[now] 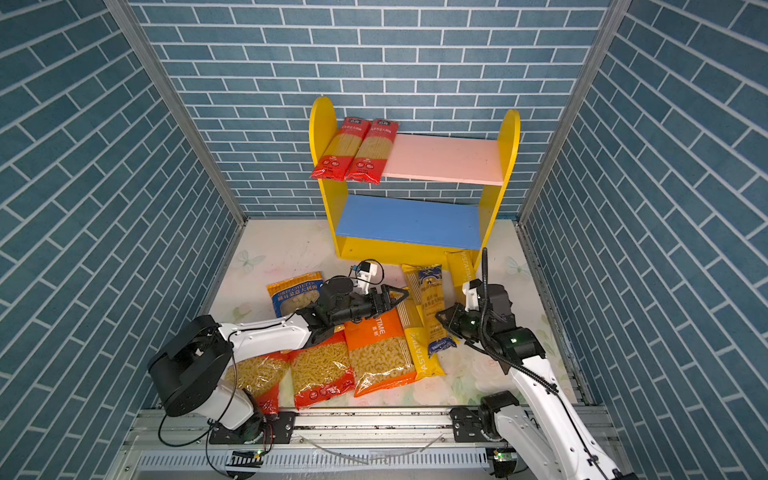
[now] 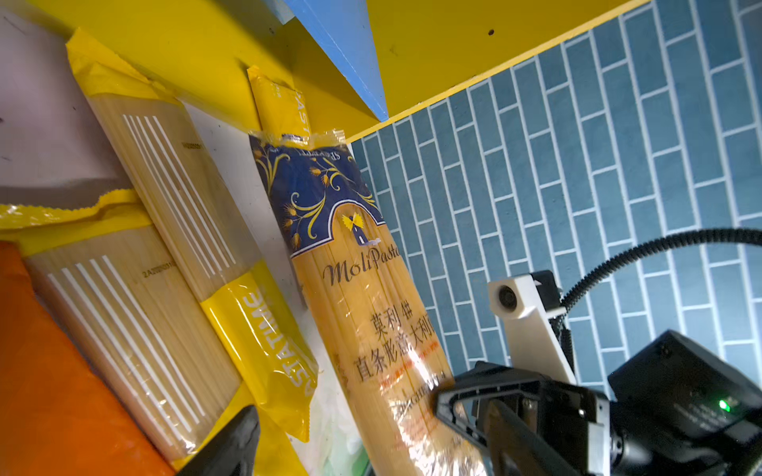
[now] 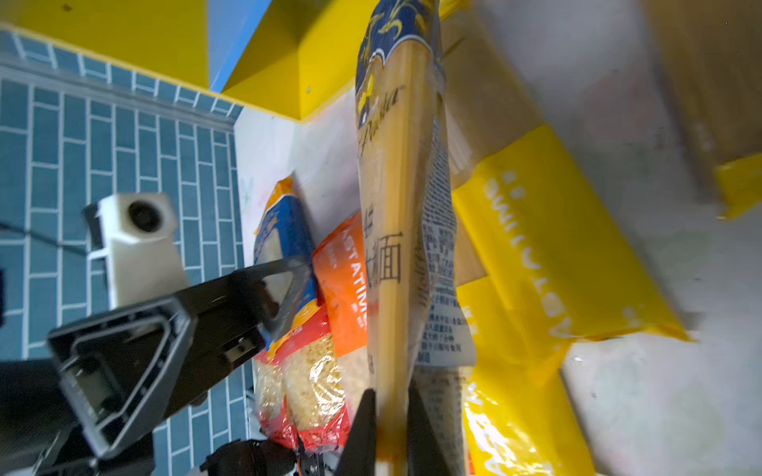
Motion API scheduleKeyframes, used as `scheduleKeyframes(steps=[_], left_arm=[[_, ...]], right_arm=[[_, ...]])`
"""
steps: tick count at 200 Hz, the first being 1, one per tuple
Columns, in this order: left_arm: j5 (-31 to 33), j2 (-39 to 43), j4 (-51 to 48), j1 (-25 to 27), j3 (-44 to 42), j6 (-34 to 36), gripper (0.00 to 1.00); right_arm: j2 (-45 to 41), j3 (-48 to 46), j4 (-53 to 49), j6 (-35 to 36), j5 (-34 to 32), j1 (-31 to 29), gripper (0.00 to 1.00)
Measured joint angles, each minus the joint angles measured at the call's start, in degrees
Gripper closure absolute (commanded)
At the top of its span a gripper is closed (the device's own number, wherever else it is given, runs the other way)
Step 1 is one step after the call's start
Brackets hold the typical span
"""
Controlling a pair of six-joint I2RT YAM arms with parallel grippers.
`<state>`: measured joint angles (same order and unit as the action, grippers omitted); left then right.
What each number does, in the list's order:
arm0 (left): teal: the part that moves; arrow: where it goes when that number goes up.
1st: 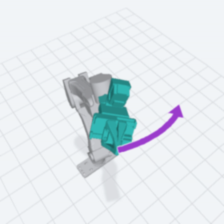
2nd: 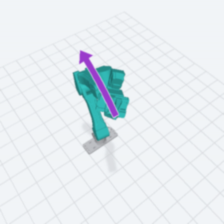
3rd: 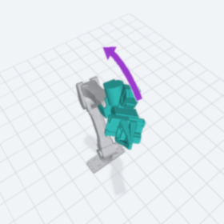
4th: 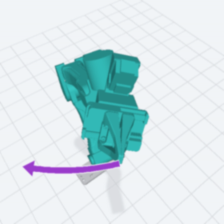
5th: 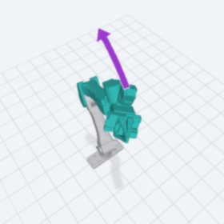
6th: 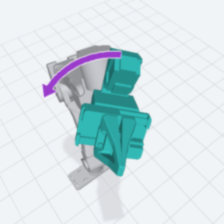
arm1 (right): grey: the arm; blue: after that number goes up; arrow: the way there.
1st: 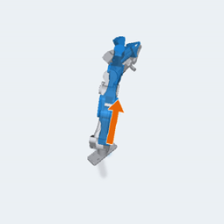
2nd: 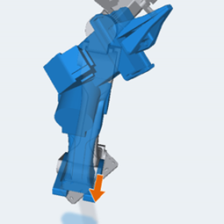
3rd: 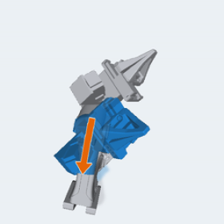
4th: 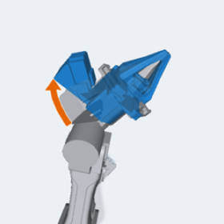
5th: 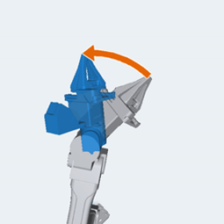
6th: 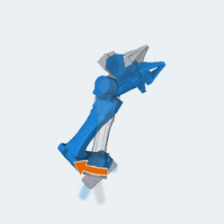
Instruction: Place and organize the pasta boxes and bags onto the shelf
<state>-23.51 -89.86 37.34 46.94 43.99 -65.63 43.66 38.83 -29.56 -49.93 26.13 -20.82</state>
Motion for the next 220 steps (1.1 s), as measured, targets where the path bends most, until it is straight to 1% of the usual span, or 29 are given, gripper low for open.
scheduleKeyframes(steps=[29,49,59,87,100,121,140,146,151,162,178,195,208,220], left_arm=[[-0.15,-0.20,6.45,-0.04,-2.25,-4.63,0.08],[-0.17,-0.72,9.77,-0.07,-3.15,-6.38,0.09],[-0.31,-1.36,11.32,-0.04,-3.21,-7.02,0.11],[-1.42,-3.08,17.25,-1.05,-3.21,-8.98,0.22],[-1.97,-3.50,19.65,-2.40,-3.21,-10.01,0.31],[-3.13,-3.19,20.83,-4.37,-3.19,-10.01,0.46],[-3.54,-1.36,19.56,-5.03,-3.08,-8.66,0.58],[-3.54,-0.59,19.02,-5.22,-3.06,-8.28,0.62],[-3.56,0.11,18.58,-5.38,-3.04,-8.07,0.65],[-3.67,1.49,17.81,-5.77,-2.97,-7.63,0.68],[-4.04,3.17,17.16,-6.34,-2.97,-6.86,0.77],[-4.52,4.52,15.69,-6.69,-2.95,-5.79,0.80],[-4.96,5.09,14.14,-6.93,-2.80,-5.31,0.81],[-5.42,5.64,12.44,-7.06,-2.60,-5.03,0.81]], right_arm=[[-0.44,0.00,6.93,-4.59,-0.48,-6.80,1.00],[0.94,0.52,11.69,-7.39,-0.92,-10.23,1.00],[2.40,1.36,13.40,-8.52,-1.14,-11.89,1.00],[5.33,2.91,16.98,-11.15,-2.49,-16.35,1.00],[5.68,2.91,18.08,-11.98,-2.69,-17.88,1.00],[5.86,2.89,19.65,-13.62,-3.13,-19.56,1.00],[5.84,2.89,20.65,-14.51,-3.37,-20.06,0.89],[5.84,2.86,21.09,-14.58,-3.32,-20.06,0.84],[5.84,2.84,21.42,-14.58,-3.32,-20.09,0.78],[5.84,2.78,22.12,-14.82,-3.28,-20.17,0.68],[5.81,2.60,23.67,-14.27,-3.19,-20.17,0.57],[5.53,1.88,25.62,-14.34,-3.08,-20.15,0.48],[4.44,1.03,26.43,-14.10,-2.99,-20.17,0.41],[3.04,-0.02,26.60,-13.22,-2.97,-20.17,0.32]])
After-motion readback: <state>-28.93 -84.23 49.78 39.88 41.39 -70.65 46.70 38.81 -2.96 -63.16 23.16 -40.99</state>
